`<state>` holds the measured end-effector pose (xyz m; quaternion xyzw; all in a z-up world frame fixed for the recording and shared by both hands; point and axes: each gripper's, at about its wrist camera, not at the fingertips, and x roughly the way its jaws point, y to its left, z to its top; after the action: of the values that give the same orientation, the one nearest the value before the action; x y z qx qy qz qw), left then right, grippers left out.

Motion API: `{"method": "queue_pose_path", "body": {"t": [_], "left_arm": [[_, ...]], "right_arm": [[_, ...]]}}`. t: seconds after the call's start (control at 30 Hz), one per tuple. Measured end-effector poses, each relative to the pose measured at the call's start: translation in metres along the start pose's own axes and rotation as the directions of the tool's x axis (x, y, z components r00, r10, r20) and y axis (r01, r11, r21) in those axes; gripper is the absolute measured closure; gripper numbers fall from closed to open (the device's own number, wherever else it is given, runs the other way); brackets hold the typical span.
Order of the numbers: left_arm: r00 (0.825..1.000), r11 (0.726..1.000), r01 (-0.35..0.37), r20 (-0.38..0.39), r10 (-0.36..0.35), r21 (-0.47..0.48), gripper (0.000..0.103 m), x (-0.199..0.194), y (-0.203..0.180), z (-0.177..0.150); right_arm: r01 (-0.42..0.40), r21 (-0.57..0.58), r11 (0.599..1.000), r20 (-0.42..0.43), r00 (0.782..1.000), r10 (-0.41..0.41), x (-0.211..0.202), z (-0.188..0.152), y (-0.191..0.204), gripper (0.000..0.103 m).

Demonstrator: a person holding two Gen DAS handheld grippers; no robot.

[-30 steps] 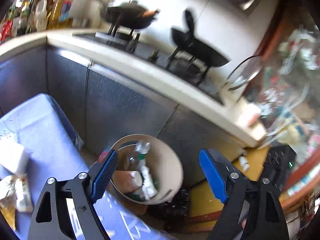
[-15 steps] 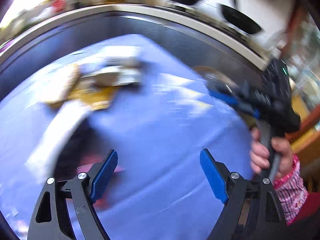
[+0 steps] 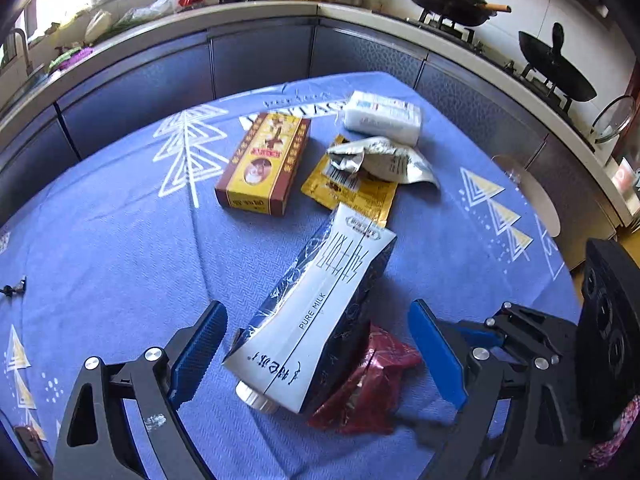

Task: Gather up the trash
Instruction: 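Grasp the white milk carton with the left tool while the right tool grasps the red wrapper, then carry the carton and red wrapper to the tan bin and release both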

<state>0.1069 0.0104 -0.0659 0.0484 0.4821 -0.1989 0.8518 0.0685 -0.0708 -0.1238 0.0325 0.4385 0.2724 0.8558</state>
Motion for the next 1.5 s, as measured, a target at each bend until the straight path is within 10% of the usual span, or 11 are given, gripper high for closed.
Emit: {"method": "queue_pose_path", "body": {"t": [0.17,0.37,0.83,1.0,1.23,1.5], "left_arm": [[1.0,0.999,0.02,-0.021,-0.021,-0.048,0.036,0.015,0.016,-0.003],[0.999,0.992,0.039,0.0,-0.039,-0.116,0.051,-0.007,0.032,-0.02],[0.995,0.992,0.096,0.012,-0.096,-0.075,0.052,-0.037,-0.017,-0.074],[0.997,0.996,0.069,-0.027,-0.07,-0.048,0.051,-0.034,-0.032,-0.086],[0.999,0.999,0.023,-0.021,-0.024,-0.041,0.032,-0.038,-0.037,-0.091],[0.997,1.0,-0.019,-0.078,0.018,-0.014,0.045,-0.024,-0.047,-0.096]], "right_arm": [[0.061,-0.049,0.997,0.008,0.998,-0.061,0.004,-0.006,0.008,0.073],[0.086,0.079,0.993,0.056,0.994,-0.09,-0.032,-0.023,-0.037,0.09],[0.142,0.298,0.944,0.059,0.984,-0.167,-0.087,-0.059,-0.094,0.081],[0.12,0.285,0.951,0.06,0.988,-0.143,-0.097,-0.079,-0.087,0.043],[0.147,0.245,0.958,0.098,0.98,-0.175,-0.117,-0.087,-0.082,0.039],[0.174,0.203,0.964,0.085,0.977,-0.195,-0.102,-0.077,-0.093,0.044]]}}
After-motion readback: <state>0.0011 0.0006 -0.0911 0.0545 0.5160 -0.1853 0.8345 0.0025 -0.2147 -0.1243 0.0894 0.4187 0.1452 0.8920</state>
